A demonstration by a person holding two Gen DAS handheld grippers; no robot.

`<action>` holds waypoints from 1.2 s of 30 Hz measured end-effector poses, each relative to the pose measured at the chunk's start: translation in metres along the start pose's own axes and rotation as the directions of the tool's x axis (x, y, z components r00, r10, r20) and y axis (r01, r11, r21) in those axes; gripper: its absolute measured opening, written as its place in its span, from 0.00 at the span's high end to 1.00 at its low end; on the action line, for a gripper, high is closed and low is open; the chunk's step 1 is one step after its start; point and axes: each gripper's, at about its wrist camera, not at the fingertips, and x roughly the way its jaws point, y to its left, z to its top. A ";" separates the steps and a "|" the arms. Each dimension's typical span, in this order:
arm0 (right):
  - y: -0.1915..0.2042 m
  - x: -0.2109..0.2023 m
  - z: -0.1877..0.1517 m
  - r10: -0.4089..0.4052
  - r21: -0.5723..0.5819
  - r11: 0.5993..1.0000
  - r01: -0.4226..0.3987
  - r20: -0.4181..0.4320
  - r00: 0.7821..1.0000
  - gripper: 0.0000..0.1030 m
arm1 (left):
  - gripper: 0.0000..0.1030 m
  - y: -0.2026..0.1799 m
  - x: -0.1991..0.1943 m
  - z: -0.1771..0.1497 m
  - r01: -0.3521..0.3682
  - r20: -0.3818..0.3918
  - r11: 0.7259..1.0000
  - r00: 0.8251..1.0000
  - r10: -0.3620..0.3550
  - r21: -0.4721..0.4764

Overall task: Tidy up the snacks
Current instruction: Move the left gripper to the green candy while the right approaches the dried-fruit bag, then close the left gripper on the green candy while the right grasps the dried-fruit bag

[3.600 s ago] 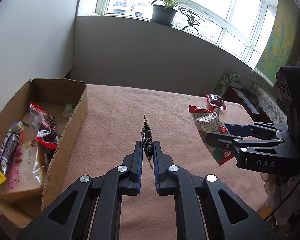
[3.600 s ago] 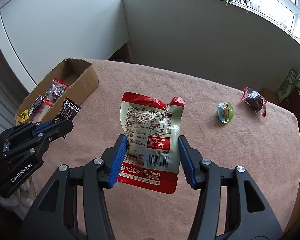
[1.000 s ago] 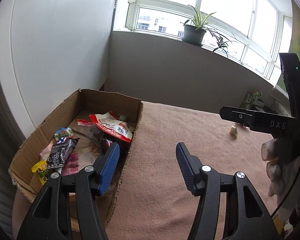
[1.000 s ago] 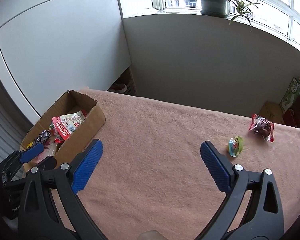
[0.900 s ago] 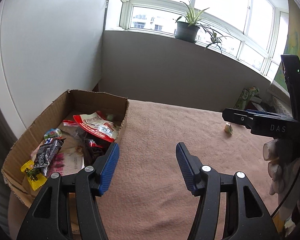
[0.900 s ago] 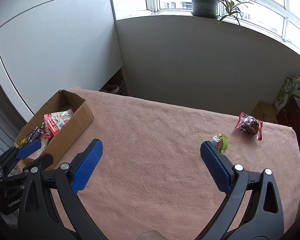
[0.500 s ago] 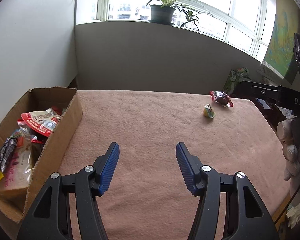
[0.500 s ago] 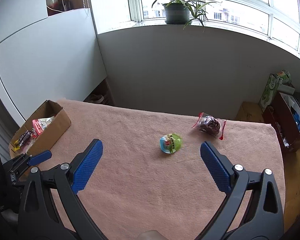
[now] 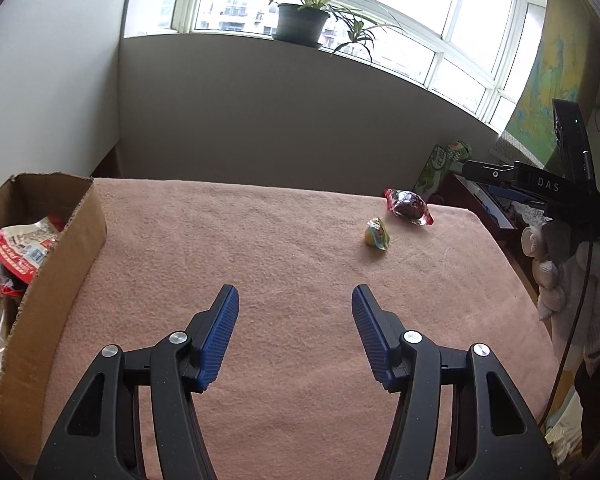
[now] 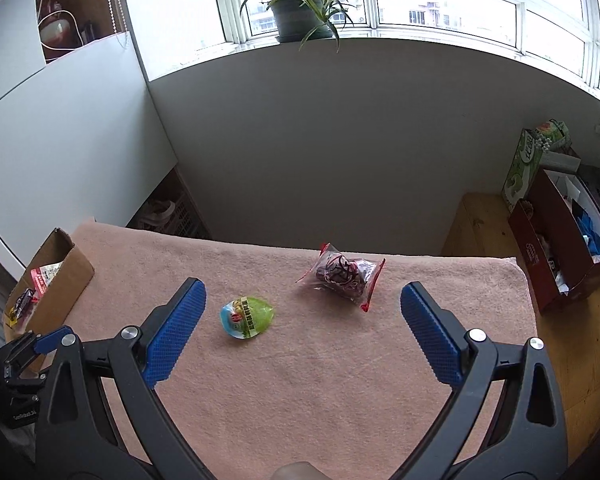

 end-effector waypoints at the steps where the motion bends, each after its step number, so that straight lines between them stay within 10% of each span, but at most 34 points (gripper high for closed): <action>1: -0.003 0.007 0.003 -0.005 -0.005 1.000 0.005 -0.008 1.000 0.03 | 0.43 -0.004 0.005 0.003 0.003 -0.009 1.000 1.000 -0.003 0.011; 27: -0.029 0.125 0.025 0.019 -0.242 0.966 -0.086 -0.269 0.963 0.03 | 0.35 -0.072 0.129 0.038 0.097 -0.141 0.982 0.987 -0.075 0.159; 36: -0.033 0.129 0.011 -0.009 -0.273 0.959 -0.078 -0.303 0.953 0.21 | 0.35 -0.082 0.142 0.039 0.094 -0.147 0.979 0.987 -0.068 0.183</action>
